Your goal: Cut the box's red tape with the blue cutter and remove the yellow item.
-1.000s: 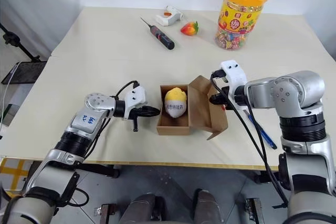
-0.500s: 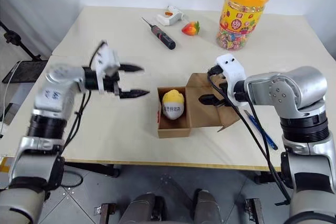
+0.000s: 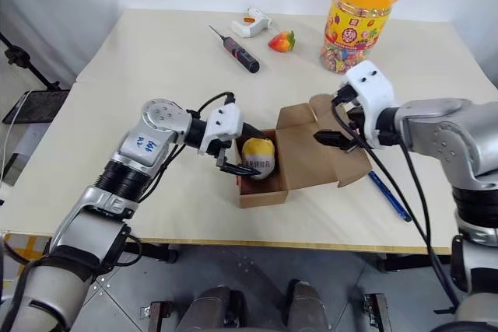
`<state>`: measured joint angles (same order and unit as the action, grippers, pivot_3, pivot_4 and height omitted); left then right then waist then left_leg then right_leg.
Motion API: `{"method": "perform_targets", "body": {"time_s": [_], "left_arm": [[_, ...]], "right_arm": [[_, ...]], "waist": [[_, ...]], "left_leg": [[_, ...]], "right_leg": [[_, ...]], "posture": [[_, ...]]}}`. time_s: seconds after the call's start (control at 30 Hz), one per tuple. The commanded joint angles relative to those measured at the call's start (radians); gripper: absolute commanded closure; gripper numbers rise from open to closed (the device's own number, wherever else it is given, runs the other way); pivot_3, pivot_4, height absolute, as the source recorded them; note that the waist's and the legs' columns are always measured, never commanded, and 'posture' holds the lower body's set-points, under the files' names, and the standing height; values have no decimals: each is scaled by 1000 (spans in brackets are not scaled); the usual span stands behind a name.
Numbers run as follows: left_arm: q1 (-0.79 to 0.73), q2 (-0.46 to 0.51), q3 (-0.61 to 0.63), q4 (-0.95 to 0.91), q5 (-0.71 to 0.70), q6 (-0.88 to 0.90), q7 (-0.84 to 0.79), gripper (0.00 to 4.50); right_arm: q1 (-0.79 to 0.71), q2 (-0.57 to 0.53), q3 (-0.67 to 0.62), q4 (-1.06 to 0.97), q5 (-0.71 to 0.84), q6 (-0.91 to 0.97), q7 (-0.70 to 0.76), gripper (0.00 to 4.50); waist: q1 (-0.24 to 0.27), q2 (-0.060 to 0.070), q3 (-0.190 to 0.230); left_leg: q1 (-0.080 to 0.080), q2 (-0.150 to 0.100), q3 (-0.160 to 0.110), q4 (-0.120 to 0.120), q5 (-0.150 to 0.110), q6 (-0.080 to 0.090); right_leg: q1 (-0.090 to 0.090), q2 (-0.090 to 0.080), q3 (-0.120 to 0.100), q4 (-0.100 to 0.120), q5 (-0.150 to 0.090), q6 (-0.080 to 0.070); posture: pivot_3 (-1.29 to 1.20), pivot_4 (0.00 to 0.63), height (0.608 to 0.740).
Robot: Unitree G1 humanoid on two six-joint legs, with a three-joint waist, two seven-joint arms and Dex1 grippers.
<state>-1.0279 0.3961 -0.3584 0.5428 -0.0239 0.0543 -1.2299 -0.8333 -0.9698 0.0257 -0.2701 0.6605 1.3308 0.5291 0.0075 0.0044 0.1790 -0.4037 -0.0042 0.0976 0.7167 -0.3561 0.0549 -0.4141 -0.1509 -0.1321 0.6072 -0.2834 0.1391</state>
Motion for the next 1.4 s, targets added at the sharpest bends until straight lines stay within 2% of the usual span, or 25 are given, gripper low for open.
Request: {"method": "perform_targets", "body": {"time_s": [0.03, 0.17, 0.27, 0.5, 0.63, 0.73, 1.07, 1.2, 1.3, 1.4], "left_arm": [[-51, -6, -36, 108, 90, -122, 25, 25], [-82, -32, -43, 200, 119, -193, 24, 25], [-105, -50, -55, 264, 150, -228, 28, 570], [-149, -78, -4, 297, 113, -264, 4, 2669], [-172, -98, 70, 274, 36, -225, -25, 3746], [-192, -105, 130, 247, -15, -184, -24, 4351], [-257, -68, 299, 157, -109, -16, 114, 4424], [-240, 109, 363, 136, -55, 78, 247, 4424], [-162, 218, 353, 128, 0, 108, 306, 4424], [-42, 315, 342, 64, 25, 143, 290, 4424]], "right_arm": [[29, -83, -108, -69, -3, -50, 60, 0], [64, -136, -192, -112, 25, -52, 108, 0], [101, -176, -265, -146, 55, -55, 156, 0], [206, -203, -397, -218, 132, -88, 261, 0], [263, -192, -454, -255, 173, -155, 329, 0], [308, -185, -495, -284, 199, -211, 376, 0], [366, -188, -504, -279, 190, -345, 386, 0], [370, -171, -506, -259, 208, -392, 404, 0], [382, -149, -506, -240, 219, -438, 437, 0], [417, -152, -482, -194, 178, -496, 481, 0]], "waist": [[6, 0, 0], [14, 0, 0], [17, 0, 0], [17, 0, 0], [21, -1, 1], [22, -2, 1], [19, -2, 1], [7, -2, 1], [-1, -2, 1], [2, -2, 1]], "left_leg": [[0, 0, 0, 0, 0, 0], [1, 1, 0, 0, 0, 0], [1, 1, 0, 1, 0, 0], [1, 3, 0, 2, 0, 0], [0, 3, -1, 3, 0, 0], [-1, 3, -2, 4, 0, 0], [-1, 3, -2, 3, 0, 1], [0, 2, -1, 3, 0, 0], [3, 2, 0, 0, 0, 0], [3, 2, -1, 0, 0, 0]], "right_leg": [[0, 0, 0, 0, 0, 0], [0, 0, 0, 0, 0, 0], [0, 0, 0, 0, 0, 0], [1, 0, 1, 1, 0, 0], [1, -1, 0, 1, 0, 0], [1, -1, 0, 1, 0, 0], [1, -1, 0, 1, 0, 0], [0, 0, 0, 2, 0, 0], [1, 1, 0, 2, 0, 0], [1, 0, 0, 3, 0, 0]], "posture": [[0, 150, 740], [0, 150, 740], [0, 150, 740], [0, 150, 740], [0, 150, 740], [0, 150, 740], [0, 150, 740], [0, 150, 740], [0, 150, 740], [0, 150, 740]]}}
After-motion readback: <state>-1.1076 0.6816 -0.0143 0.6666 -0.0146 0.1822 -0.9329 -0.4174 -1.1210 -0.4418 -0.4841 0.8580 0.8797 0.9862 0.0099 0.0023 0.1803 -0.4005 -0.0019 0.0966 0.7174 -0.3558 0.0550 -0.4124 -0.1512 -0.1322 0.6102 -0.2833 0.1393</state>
